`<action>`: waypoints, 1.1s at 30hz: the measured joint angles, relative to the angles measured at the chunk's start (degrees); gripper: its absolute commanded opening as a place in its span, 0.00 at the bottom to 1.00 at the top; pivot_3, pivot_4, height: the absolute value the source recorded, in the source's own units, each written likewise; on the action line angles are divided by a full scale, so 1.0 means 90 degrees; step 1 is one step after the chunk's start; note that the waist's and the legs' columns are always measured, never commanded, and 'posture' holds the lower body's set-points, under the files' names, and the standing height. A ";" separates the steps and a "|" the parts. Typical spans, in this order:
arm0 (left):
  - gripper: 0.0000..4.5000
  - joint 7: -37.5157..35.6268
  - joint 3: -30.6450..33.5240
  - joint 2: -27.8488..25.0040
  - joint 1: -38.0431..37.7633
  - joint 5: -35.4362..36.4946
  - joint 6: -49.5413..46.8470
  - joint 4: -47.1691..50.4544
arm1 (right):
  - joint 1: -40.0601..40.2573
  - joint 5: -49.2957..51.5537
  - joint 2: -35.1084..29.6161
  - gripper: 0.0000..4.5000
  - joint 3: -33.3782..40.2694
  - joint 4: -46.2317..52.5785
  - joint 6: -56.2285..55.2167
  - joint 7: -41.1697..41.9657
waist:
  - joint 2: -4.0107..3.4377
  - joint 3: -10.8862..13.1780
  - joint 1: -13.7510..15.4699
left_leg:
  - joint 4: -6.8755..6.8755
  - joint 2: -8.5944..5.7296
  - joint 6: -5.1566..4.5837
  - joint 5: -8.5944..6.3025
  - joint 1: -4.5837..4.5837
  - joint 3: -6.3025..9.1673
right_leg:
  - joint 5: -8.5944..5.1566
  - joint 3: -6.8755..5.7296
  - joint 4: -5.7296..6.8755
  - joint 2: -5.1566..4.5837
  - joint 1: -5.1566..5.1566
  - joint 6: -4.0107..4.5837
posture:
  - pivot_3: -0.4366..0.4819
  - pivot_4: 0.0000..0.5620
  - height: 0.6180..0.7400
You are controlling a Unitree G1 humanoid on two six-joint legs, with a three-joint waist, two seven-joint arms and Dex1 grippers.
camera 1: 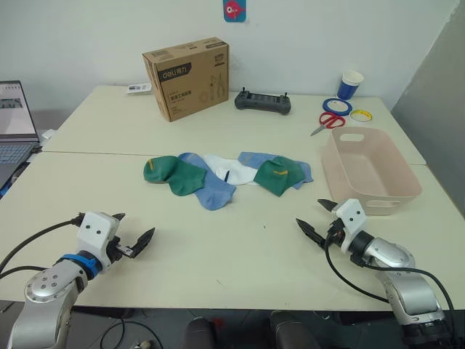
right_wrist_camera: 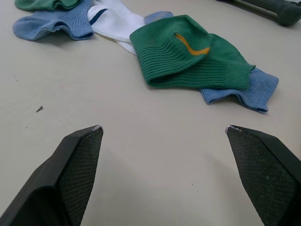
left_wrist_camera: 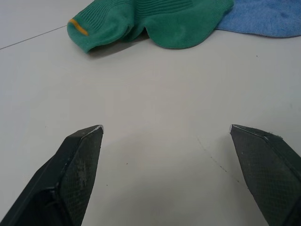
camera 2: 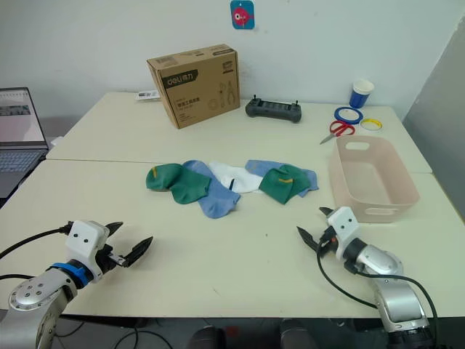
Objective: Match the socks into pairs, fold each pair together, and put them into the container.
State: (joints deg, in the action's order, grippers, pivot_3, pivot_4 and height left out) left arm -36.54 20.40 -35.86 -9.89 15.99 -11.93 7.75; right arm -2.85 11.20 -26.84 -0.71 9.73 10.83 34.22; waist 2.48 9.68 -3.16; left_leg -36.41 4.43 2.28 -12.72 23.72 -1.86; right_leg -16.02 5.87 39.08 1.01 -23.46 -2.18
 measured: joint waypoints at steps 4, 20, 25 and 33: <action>0.99 -0.0028 0.0000 -0.0016 -0.0009 -0.0039 0.0030 -0.0015 | 0.0014 0.0000 0.0000 1.00 0.0000 0.0006 0.0021 -0.0033 | 0.0000 0.0000 0.0000 | 0.0000 0.0000 0.0000 0.0000 0.0000 0.0001 | -0.0001 -0.0002 0.0000 0.0000 0.0000 0.0001 | 0.48 0.27 1.00; 0.99 0.0062 0.0029 -0.0027 0.0019 -0.0069 0.0150 -0.0080 | 0.0117 -0.0099 0.0001 1.00 0.0000 0.0360 0.0279 -0.0080 | 0.0000 0.0000 0.0006 | 0.0000 0.0001 0.0000 0.0000 0.0000 0.0004 | -0.0001 -0.0007 0.0000 -0.0001 0.0003 0.0002 | 0.48 0.27 1.00; 0.99 0.0049 0.0029 -0.0056 0.0066 -0.0066 0.0149 -0.0080 | 0.0098 -0.0100 0.0033 1.00 -0.0004 0.0385 0.0334 -0.0080 | 0.0000 0.0000 0.0006 | -0.0001 0.0001 0.0000 0.0000 -0.0001 0.0004 | -0.0001 -0.0007 0.0000 -0.0001 0.0004 0.0002 | 0.48 0.27 1.00; 0.99 0.0111 0.0063 0.0000 -0.0225 -0.0028 0.0123 0.0083 | -0.0196 -0.0030 0.0049 1.00 -0.0095 0.0400 0.0332 0.0148 | -0.0001 0.0000 -0.0010 | -0.0001 0.0003 0.0000 0.0000 -0.0001 0.0004 | -0.0002 -0.0008 0.0000 -0.0001 0.0003 0.0002 | 0.48 0.27 1.00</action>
State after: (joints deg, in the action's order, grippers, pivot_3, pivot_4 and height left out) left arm -35.54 20.96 -35.86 -11.92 15.74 -10.82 8.50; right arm -4.61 10.94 -26.39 -1.56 13.33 13.82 35.55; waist 2.48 9.68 -3.24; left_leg -36.42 4.46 2.28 -12.72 23.71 -1.82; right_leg -16.03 5.79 39.08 1.00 -23.43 -2.15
